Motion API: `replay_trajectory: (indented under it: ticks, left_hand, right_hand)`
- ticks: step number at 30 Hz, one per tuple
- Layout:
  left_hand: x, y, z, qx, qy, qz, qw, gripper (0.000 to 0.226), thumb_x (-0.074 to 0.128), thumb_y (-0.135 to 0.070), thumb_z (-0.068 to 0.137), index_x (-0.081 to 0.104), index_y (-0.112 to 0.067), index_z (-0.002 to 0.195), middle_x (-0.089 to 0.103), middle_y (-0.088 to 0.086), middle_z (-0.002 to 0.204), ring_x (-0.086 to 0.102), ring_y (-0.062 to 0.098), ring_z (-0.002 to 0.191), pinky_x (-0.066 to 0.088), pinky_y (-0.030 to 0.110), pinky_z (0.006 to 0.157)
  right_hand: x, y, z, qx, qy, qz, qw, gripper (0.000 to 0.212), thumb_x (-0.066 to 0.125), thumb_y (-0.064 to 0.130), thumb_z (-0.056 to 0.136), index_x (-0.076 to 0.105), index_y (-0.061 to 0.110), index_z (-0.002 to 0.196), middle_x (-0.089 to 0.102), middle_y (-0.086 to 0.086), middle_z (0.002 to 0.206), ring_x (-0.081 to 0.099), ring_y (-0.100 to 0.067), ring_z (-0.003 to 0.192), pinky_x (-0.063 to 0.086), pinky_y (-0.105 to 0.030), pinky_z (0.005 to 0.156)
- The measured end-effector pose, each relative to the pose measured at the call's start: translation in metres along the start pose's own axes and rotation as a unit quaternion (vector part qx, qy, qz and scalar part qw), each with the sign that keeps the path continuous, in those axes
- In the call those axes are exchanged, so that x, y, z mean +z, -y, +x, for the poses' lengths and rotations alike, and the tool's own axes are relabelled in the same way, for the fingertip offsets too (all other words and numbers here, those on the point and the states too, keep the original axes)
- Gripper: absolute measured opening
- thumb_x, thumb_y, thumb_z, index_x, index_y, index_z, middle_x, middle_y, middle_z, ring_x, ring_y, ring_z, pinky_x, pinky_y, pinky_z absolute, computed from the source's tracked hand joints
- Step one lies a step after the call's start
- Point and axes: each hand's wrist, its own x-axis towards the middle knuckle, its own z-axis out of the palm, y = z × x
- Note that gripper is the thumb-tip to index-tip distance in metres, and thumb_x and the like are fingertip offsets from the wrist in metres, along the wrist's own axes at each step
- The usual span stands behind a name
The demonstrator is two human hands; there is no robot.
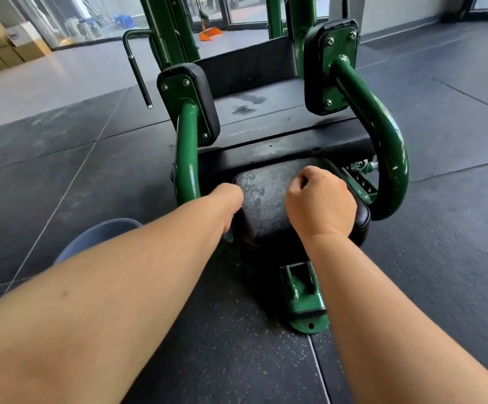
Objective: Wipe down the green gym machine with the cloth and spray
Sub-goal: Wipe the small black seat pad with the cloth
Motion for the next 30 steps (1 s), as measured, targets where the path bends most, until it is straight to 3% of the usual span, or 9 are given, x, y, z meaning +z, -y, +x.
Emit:
replay_trajectory:
  ticks: [4, 11, 14, 17, 20, 23, 26, 28, 30]
  left_hand:
    - [0.006, 0.032, -0.031, 0.035, -0.005, -0.023, 0.999, 0.018, 0.027, -0.036, 0.066, 0.031, -0.018, 0.067, 0.034, -0.003, 0.069, 0.036, 0.005, 0.053, 0.031, 0.01, 0.037]
    - [0.01, 0.045, -0.053, 0.199, -0.227, -0.158, 0.94, 0.01, 0.048, -0.018, 0.093, 0.056, -0.023, 0.094, 0.057, -0.004, 0.069, 0.059, 0.022, 0.066, 0.044, 0.024, 0.057]
    - [0.021, 0.014, -0.06, 0.17, 0.015, -0.322, 0.931, 0.04, 0.046, -0.046, 0.092, 0.06, -0.018, 0.116, 0.068, 0.012, 0.111, 0.062, 0.036, 0.106, 0.048, 0.048, 0.097]
    - [0.036, -0.005, -0.066, 0.126, 0.257, -0.361, 0.887, 0.065, 0.022, -0.051, 0.099, 0.045, -0.006, 0.14, 0.05, 0.024, 0.137, 0.048, 0.038, 0.127, 0.037, 0.048, 0.108]
    - [0.05, -0.013, -0.047, 0.242, 0.153, -0.142, 0.948, 0.045, 0.036, -0.039, 0.1, 0.048, -0.021, 0.14, 0.051, 0.003, 0.141, 0.048, 0.02, 0.129, 0.034, 0.032, 0.109]
    - [0.053, -0.014, -0.026, 0.309, 0.036, 0.198, 0.929, 0.045, 0.037, -0.034, 0.1, 0.039, -0.029, 0.145, 0.04, -0.004, 0.15, 0.041, 0.021, 0.134, 0.03, 0.023, 0.106]
    - [0.048, -0.011, -0.003, 0.302, 0.032, 0.403, 0.864, 0.051, 0.028, -0.04, 0.102, 0.024, -0.028, 0.151, 0.013, -0.001, 0.161, 0.01, 0.023, 0.148, 0.009, 0.037, 0.12]
    - [0.042, -0.007, 0.014, 0.299, 0.01, 0.43, 0.852, 0.051, 0.027, -0.044, 0.102, 0.027, -0.029, 0.15, 0.016, -0.001, 0.16, 0.012, 0.023, 0.148, 0.011, 0.04, 0.12]
    - [0.036, -0.002, 0.024, 0.308, -0.003, 0.426, 0.851, 0.048, 0.029, -0.046, 0.1, 0.036, -0.033, 0.146, 0.029, -0.005, 0.156, 0.024, 0.022, 0.144, 0.019, 0.038, 0.117]
  right_hand:
    - [-0.003, 0.001, -0.001, 0.012, -0.006, 0.028, 1.0, 0.021, 0.044, 0.022, 0.09, 0.061, 0.014, 0.081, 0.066, -0.007, 0.093, 0.053, -0.032, 0.084, 0.033, -0.032, 0.065]
    - [-0.017, -0.006, -0.002, 0.034, 0.057, 0.305, 0.95, 0.025, 0.047, 0.023, 0.093, 0.071, 0.024, 0.098, 0.071, -0.001, 0.089, 0.065, -0.017, 0.074, 0.051, -0.03, 0.067]
    - [-0.03, -0.001, -0.005, 0.125, 0.274, 0.497, 0.814, 0.034, 0.042, 0.045, 0.1, 0.066, 0.025, 0.113, 0.07, -0.004, 0.102, 0.068, -0.017, 0.086, 0.055, -0.034, 0.075]
    - [-0.029, -0.013, -0.01, 0.151, 0.271, 0.595, 0.741, 0.028, 0.055, 0.027, 0.097, 0.064, 0.013, 0.119, 0.071, -0.01, 0.108, 0.068, -0.023, 0.096, 0.055, -0.039, 0.089]
    - [-0.039, -0.038, -0.008, 0.116, 0.058, 0.473, 0.871, 0.028, 0.059, 0.005, 0.088, 0.07, 0.017, 0.111, 0.073, -0.006, 0.095, 0.069, -0.024, 0.091, 0.056, -0.038, 0.085]
    - [-0.058, -0.07, -0.003, 0.148, -0.081, 0.185, 0.968, 0.028, 0.051, 0.011, 0.085, 0.07, 0.022, 0.101, 0.065, 0.0, 0.085, 0.059, -0.02, 0.082, 0.046, -0.027, 0.073]
    - [-0.051, -0.086, -0.004, 0.331, 0.086, 0.168, 0.924, 0.036, 0.042, 0.037, 0.091, 0.062, 0.008, 0.095, 0.065, -0.013, 0.087, 0.062, -0.031, 0.076, 0.052, -0.037, 0.068]
    - [-0.048, -0.085, -0.009, 0.417, 0.171, 0.287, 0.845, 0.042, 0.039, 0.049, 0.097, 0.06, 0.012, 0.096, 0.066, -0.011, 0.081, 0.062, -0.029, 0.067, 0.053, -0.036, 0.065]
    - [-0.052, -0.082, -0.007, 0.388, 0.21, 0.307, 0.843, 0.043, 0.045, 0.056, 0.095, 0.062, 0.017, 0.087, 0.063, -0.005, 0.069, 0.059, -0.021, 0.06, 0.054, -0.034, 0.07]
